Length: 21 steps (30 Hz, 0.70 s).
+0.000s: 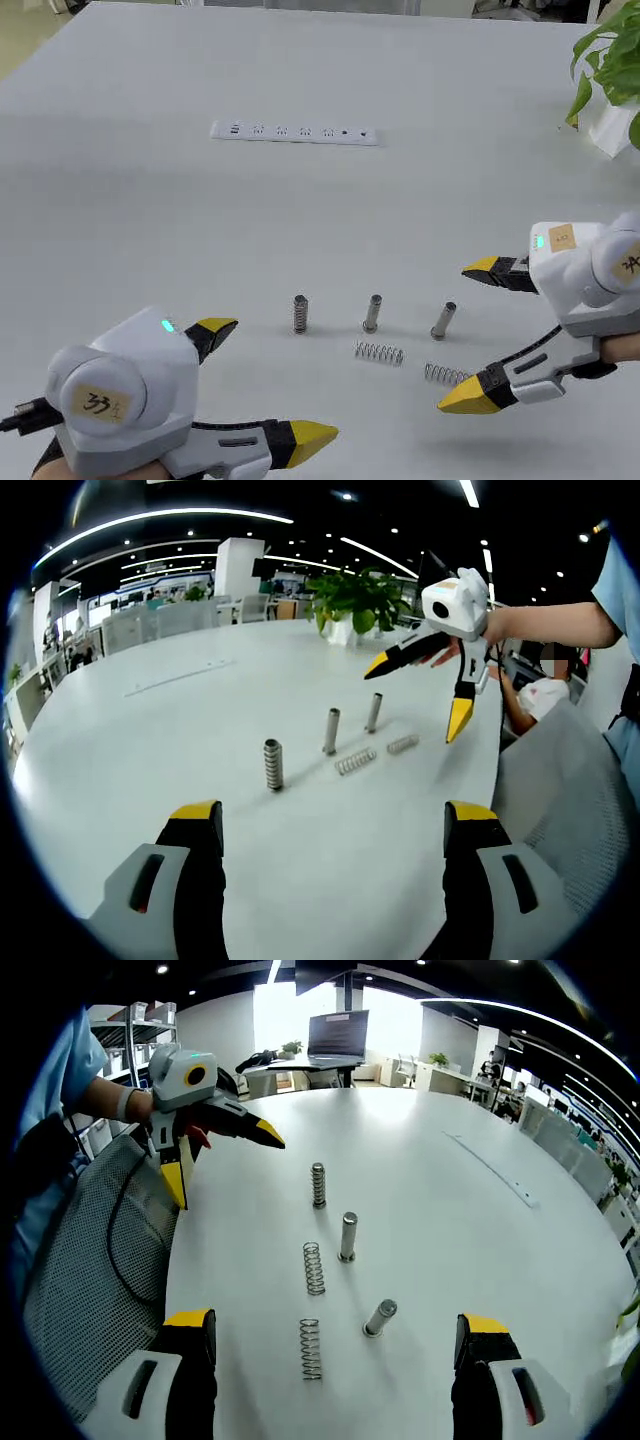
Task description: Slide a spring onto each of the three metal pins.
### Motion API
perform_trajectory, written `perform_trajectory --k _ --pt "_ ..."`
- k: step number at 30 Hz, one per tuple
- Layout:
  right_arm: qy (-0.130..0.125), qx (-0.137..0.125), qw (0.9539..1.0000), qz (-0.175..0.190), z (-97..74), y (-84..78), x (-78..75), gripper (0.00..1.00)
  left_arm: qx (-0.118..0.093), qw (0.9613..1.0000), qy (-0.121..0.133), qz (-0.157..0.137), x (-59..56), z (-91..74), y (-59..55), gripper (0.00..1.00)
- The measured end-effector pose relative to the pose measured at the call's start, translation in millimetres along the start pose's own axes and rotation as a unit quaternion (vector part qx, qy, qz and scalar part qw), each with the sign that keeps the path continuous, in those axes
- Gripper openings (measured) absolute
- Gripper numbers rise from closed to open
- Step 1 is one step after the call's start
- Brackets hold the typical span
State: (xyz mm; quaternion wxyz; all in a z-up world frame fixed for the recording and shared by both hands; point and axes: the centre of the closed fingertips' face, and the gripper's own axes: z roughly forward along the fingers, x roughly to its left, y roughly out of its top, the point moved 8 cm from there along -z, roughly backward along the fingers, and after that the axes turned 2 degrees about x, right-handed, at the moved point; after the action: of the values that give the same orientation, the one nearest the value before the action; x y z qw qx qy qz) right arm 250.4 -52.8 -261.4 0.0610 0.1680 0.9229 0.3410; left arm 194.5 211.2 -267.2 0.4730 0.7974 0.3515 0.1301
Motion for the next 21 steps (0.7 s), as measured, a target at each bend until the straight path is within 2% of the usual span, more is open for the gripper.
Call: perform_trajectory --k 4,6,13,21 --pt "-0.009 -0.009 0.9997 0.023 -10.2 -8.4 5.7 0.99 0.001 1.0 -0.001 0.004 1.5 0.6 2.6 0.9" --pt "-0.015 -0.01 0.9993 0.032 -16.4 -18.3 -3.3 0.99 0.001 1.0 -0.001 0.005 2.4 0.5 3.9 0.9" --pt "-0.027 -0.015 0.9976 0.062 -28.1 -35.4 12.0 0.99 0.009 0.9998 -0.005 0.017 5.2 0.6 5.9 0.9" --pt "-0.046 -0.021 0.9945 0.092 -42.3 -52.0 20.4 0.99 0.017 0.9996 0.0 0.02 11.8 -0.7 5.9 0.9"
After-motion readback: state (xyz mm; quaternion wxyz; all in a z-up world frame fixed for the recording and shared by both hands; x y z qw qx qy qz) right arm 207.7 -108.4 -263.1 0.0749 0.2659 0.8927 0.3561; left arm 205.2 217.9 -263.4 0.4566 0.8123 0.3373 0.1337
